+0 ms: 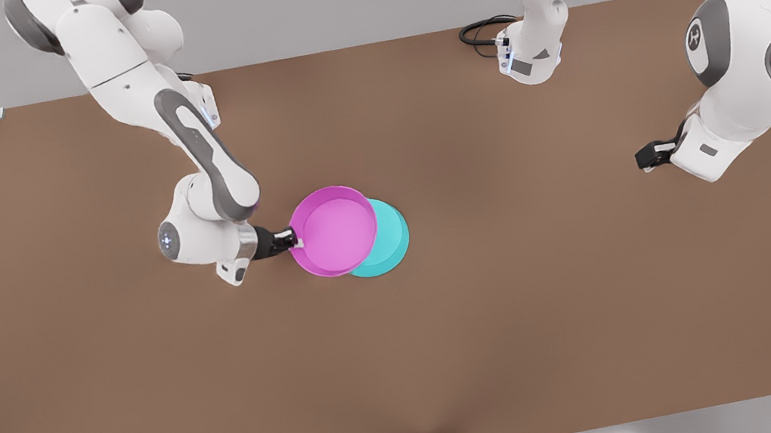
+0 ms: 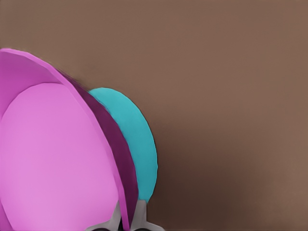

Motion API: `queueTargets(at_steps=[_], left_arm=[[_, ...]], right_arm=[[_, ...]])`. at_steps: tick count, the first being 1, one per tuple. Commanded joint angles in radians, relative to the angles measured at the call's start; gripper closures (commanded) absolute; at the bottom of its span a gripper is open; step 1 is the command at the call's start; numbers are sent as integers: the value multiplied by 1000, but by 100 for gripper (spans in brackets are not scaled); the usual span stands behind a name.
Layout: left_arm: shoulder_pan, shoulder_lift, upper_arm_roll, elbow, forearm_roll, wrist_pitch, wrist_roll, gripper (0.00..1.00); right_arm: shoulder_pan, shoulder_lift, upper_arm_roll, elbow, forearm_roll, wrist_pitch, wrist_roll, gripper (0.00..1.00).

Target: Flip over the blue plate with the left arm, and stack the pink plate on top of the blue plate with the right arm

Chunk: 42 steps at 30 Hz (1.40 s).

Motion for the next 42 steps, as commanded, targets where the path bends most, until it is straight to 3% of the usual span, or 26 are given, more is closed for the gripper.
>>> queueTargets(at_steps=[1, 10, 17, 18, 19, 20, 21, 27, 29, 30, 32, 35, 36, 42], left_arm=[[0, 0, 0, 0, 2, 5, 0, 0], [-1, 0, 0, 0, 0, 3, -9, 0], [-1, 1, 0, 0, -1, 5, -9, 0], [-1, 1, 0, -2, -1, 5, -9, 0], [-1, 9, 0, 0, 0, 5, -9, 0], [-1, 9, 0, 0, 0, 5, -9, 0], [-1, 9, 0, 0, 0, 5, -9, 0], [-1, 8, 0, 0, 0, 5, -9, 0], [-1, 9, -2, 17, -3, 3, -8, 0], [-3, 9, -2, 20, -3, 5, -8, 0], [-3, 9, -5, 21, -5, 3, -8, 0], [-3, 9, -5, 21, -3, 3, -8, 0], [-3, 9, -6, 21, -3, 3, -8, 0], [-5, 9, -9, 21, -1, 3, -11, 0]], right_arm=[[16, 0, -1, -1, -11, 6, 9, 79], [177, 31, 1, 10, 56, 156, 115, 79], [177, 34, -1, -9, 55, 157, 103, 79], [176, 38, -2, -2, 55, 153, 110, 53], [176, 38, -2, -2, 55, 153, 112, 44], [176, 37, -2, -2, 55, 153, 112, 23], [177, 37, -2, -2, 55, 154, 112, 16], [174, 9, -8, 2, 55, 150, 115, 15], [145, -69, -51, 2, 45, 79, 115, 0], [113, -118, -87, 2, 22, 22, 114, 0], [-42, -153, -85, 17, -267, -11, 114, 0], [-215, -182, -91, 295, -801, -375, 238, 0], [-234, -179, -91, 401, -886, -485, 245, 0], [-297, -164, -102, 513, -892, -608, 249, 0]])
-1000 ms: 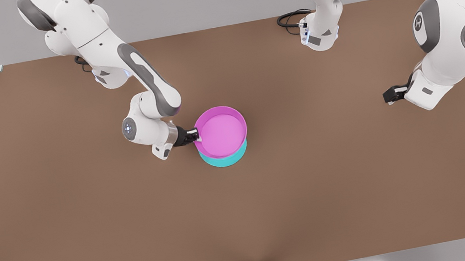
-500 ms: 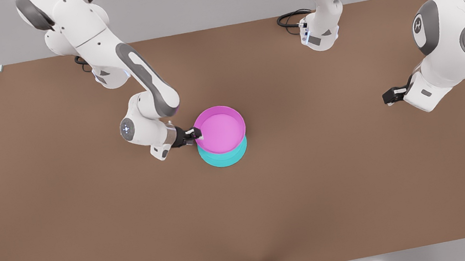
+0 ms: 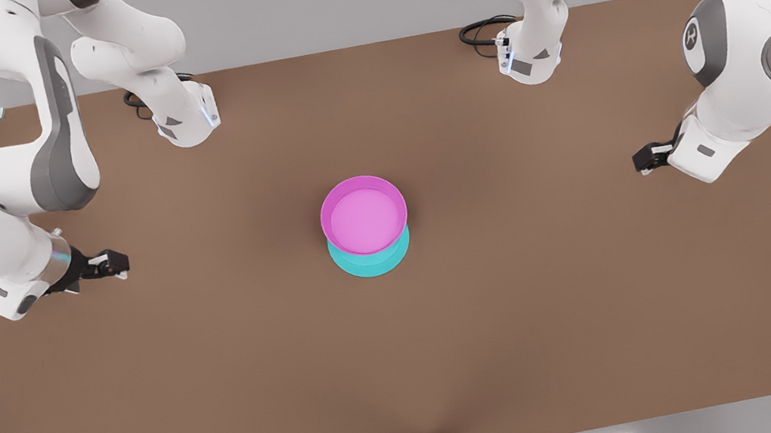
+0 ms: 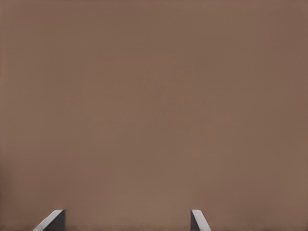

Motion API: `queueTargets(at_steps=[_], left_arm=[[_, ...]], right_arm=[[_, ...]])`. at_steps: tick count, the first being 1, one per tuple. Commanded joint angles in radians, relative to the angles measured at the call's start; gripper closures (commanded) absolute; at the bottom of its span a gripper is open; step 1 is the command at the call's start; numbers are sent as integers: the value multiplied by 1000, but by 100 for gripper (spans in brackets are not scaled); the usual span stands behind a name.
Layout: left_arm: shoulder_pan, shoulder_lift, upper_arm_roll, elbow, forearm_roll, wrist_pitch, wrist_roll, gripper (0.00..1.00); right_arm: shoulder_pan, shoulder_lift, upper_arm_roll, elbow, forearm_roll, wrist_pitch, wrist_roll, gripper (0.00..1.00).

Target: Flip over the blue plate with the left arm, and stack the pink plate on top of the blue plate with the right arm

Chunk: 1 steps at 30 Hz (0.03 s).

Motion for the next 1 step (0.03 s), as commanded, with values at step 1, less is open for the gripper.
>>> queueTargets(at_steps=[1], left_arm=[[-1, 0, 0, 0, 2, 0, 0, 0]], right_arm=[[0, 3, 0, 2, 0, 0, 0, 0]])
